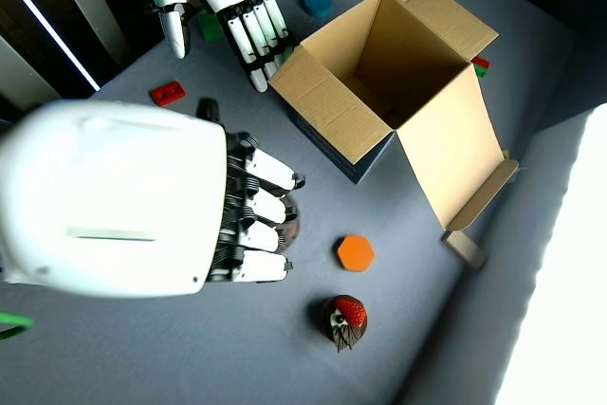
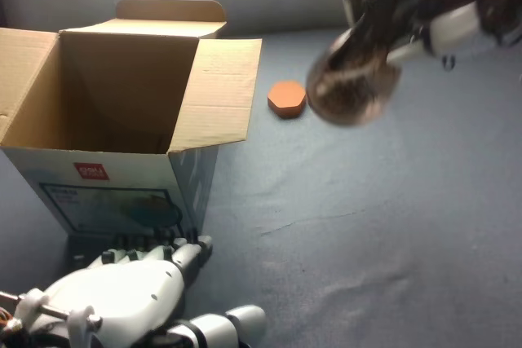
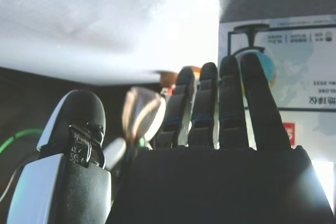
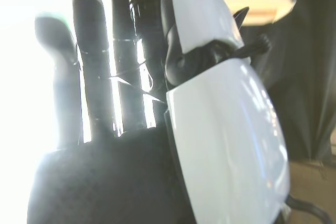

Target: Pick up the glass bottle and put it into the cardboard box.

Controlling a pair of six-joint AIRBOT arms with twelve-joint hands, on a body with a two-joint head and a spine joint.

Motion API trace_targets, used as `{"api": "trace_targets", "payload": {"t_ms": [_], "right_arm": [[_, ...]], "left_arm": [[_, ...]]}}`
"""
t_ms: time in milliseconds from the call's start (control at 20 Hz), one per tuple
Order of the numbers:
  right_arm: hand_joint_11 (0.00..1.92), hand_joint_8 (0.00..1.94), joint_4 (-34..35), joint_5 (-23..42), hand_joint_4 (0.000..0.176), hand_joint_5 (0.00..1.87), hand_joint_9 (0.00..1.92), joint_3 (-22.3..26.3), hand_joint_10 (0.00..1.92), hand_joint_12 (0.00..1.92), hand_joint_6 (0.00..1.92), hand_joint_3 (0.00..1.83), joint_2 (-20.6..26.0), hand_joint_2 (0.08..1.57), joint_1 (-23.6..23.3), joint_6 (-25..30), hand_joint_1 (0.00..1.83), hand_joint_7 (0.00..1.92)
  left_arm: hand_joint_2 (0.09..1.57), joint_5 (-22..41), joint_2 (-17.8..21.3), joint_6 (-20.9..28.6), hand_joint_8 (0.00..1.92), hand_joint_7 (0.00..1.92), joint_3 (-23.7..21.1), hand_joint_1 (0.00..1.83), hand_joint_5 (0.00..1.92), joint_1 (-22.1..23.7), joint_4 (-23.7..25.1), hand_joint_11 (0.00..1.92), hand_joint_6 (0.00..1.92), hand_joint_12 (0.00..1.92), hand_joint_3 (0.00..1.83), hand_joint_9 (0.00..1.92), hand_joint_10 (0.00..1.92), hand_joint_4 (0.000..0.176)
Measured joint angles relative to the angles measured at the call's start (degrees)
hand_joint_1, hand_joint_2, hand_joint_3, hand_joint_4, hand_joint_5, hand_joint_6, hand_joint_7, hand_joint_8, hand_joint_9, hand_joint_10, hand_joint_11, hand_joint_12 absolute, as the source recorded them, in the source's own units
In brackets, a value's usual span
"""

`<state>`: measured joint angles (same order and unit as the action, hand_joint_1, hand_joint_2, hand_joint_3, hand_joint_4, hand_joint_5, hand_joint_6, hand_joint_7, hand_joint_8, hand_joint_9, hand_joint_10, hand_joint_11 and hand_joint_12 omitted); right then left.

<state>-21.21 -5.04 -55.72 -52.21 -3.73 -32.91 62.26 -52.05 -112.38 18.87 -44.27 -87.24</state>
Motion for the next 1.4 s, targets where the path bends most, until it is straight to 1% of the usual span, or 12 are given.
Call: {"api": "trace_targets", "payload": {"t_ms": [100,200,350,500,750,850,900,1050,1100,1200,1300,1400], "right_arm": [[0.67,1.04,-0.42,1.40,0.000,0.77,0.89,-0.02,1.31,1.62,1.27,0.00,0.70,1.15,-2.10,1.73,1.36,0.93],[0.66,1.07,-0.42,2.64,0.000,0.77,0.90,-0.02,1.30,1.62,1.29,0.00,0.76,1.16,-2.45,3.58,1.36,0.91],[0.66,1.08,-0.46,5.44,0.000,0.77,0.89,-0.15,1.30,1.61,1.28,0.00,0.57,1.16,-2.38,6.47,1.36,0.91],[0.64,1.07,-0.70,10.05,0.000,0.79,0.88,-0.59,1.31,1.61,1.24,0.00,0.39,1.15,-1.68,9.88,1.36,0.92],[0.66,1.08,-0.96,15.93,0.000,0.80,0.88,-0.83,1.29,1.60,1.22,0.00,-1.16,1.15,-0.96,11.82,1.36,0.93],[0.66,1.08,-1.09,19.34,0.000,0.80,0.88,-1.18,1.29,1.60,1.23,0.00,-1.95,1.15,-0.15,12.04,1.36,0.93],[0.66,1.07,-1.14,20.37,0.000,0.80,0.88,-2.19,1.29,1.60,1.23,0.00,-3.26,1.15,0.42,11.91,1.36,0.93],[0.66,1.04,-1.36,20.76,0.000,0.78,0.87,-3.13,1.30,1.61,1.26,0.00,-5.25,1.15,0.87,11.76,1.36,0.97],[0.66,1.04,-1.29,21.66,0.000,0.77,0.87,-3.26,1.30,1.61,1.26,0.00,-6.23,1.15,1.07,11.69,1.36,0.97],[0.65,1.03,-1.33,22.14,0.000,0.78,0.87,-3.76,1.30,1.61,1.26,0.00,-8.44,1.15,1.07,10.45,1.36,0.97],[0.64,1.02,-1.31,22.38,0.000,0.79,0.87,-4.90,1.28,1.60,1.27,0.00,-11.21,1.15,1.09,9.09,1.36,0.97],[0.65,1.01,-1.33,22.29,0.000,0.78,0.87,-6.19,1.27,1.59,1.28,0.00,-13.90,1.15,1.09,7.63,1.36,0.98]], "left_arm": [[1.24,-0.26,0.02,0.04,0.00,0.05,1.03,0.00,0.04,-0.37,1.22,0.00,0.01,0.30,0.00,0.08,0.00,0.030],[1.24,-1.44,0.09,0.04,0.00,0.06,2.08,0.00,0.04,-0.37,2.60,0.00,0.01,0.30,0.00,0.08,0.00,0.030],[1.24,-2.80,0.20,0.04,0.00,0.06,2.54,0.00,0.05,-0.57,2.51,0.00,0.01,0.30,0.00,0.08,0.00,0.030],[1.24,-3.32,0.48,0.04,0.00,0.06,2.84,0.00,0.05,-0.96,2.32,0.00,0.01,0.30,0.00,0.08,0.00,0.030],[1.24,-4.07,0.42,0.07,0.00,0.07,3.37,0.00,0.04,-0.85,2.43,0.00,0.00,0.29,0.00,0.08,0.00,0.031],[1.24,-4.00,0.42,0.07,0.00,0.07,3.69,0.00,0.04,-0.83,2.45,0.00,0.00,0.28,0.00,0.08,0.00,0.031],[1.24,-4.13,0.42,0.07,0.00,0.07,3.91,0.00,0.04,-0.83,2.43,0.00,0.00,0.28,0.00,0.08,0.00,0.031],[1.24,-4.50,0.42,0.07,0.00,0.07,4.00,0.00,0.03,-0.76,2.45,0.00,0.00,0.26,0.00,0.08,0.00,0.029],[1.24,-4.61,0.42,0.07,0.00,0.07,4.22,0.00,0.04,-0.79,2.38,0.00,0.00,0.26,0.00,0.08,0.00,0.023],[1.24,-4.70,0.42,0.07,0.00,0.08,4.28,0.00,0.07,-0.79,2.47,0.00,0.01,0.32,0.00,0.09,0.00,0.000],[1.24,-5.75,0.35,0.07,0.00,0.08,4.79,0.00,0.06,-0.76,2.45,0.00,0.01,0.32,0.00,0.09,0.00,0.000],[1.24,-5.53,0.37,0.07,0.00,0.08,4.94,0.00,0.05,-0.70,2.49,0.00,0.00,0.30,0.00,0.09,0.00,0.000]]}}
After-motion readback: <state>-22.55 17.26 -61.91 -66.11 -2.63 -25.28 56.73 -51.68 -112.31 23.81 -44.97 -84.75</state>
